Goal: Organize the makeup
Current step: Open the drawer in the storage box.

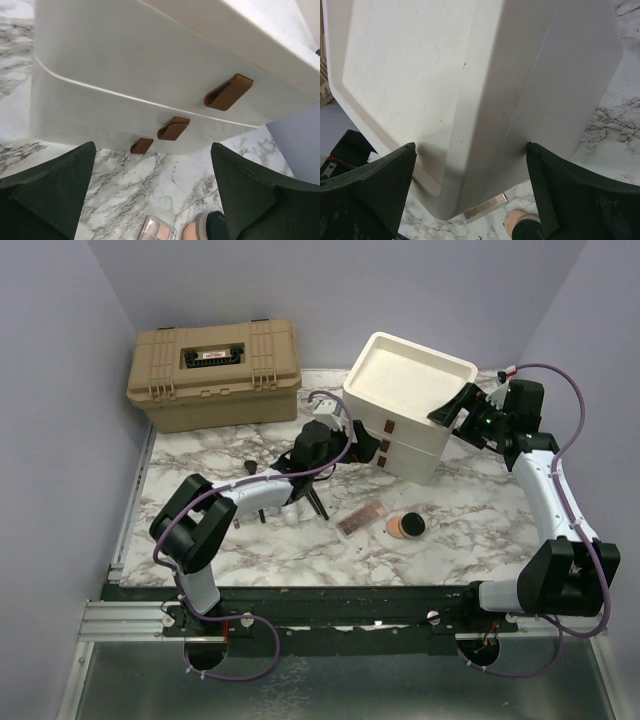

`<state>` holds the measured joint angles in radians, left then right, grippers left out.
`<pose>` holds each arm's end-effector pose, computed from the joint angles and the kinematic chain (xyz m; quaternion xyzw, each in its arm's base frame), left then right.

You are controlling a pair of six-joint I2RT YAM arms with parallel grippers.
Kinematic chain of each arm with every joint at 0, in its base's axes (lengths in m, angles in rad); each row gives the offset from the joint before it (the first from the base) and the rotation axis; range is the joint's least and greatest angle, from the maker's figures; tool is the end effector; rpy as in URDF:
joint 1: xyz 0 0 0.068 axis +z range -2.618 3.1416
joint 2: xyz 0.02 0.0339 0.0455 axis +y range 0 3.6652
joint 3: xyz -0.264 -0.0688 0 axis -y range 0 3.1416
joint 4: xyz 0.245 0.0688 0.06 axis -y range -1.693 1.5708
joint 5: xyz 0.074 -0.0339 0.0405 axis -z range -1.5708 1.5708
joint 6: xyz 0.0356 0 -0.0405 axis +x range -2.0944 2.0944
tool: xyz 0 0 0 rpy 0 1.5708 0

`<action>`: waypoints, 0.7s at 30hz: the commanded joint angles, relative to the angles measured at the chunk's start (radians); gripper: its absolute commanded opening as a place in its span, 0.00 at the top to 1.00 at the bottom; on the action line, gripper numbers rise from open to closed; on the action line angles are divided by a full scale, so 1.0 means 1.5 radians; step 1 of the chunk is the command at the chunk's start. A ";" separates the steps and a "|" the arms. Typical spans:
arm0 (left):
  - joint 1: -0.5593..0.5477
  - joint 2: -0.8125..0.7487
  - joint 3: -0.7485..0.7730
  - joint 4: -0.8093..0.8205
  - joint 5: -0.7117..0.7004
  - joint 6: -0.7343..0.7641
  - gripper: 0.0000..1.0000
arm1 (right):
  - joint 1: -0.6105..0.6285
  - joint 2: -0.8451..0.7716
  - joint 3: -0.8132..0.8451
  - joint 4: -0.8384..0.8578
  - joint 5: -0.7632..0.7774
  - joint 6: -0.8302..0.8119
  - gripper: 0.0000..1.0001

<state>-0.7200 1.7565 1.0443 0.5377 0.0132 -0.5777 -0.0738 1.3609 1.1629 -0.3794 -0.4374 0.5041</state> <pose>0.3014 -0.2650 0.2392 0.0587 0.7638 -0.3924 0.5091 0.3063 -0.0075 0.3243 0.1454 0.8521 0.2857 0.4137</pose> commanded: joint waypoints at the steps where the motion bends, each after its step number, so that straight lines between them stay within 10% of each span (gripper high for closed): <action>1: 0.006 -0.055 -0.022 0.092 0.002 -0.039 0.01 | 0.025 0.028 -0.033 -0.078 -0.022 -0.031 0.08; 10: 0.049 -0.096 -0.137 0.237 0.028 -0.138 0.03 | 0.025 0.021 -0.030 -0.081 -0.010 -0.024 0.07; 21: 0.047 0.072 -0.023 0.354 0.141 -0.265 0.15 | 0.025 0.022 -0.036 -0.072 -0.018 -0.016 0.07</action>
<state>-0.6437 1.8004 0.9634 0.9112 0.1413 -0.8780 -0.0738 1.3605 1.1599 -0.3752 -0.4362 0.5091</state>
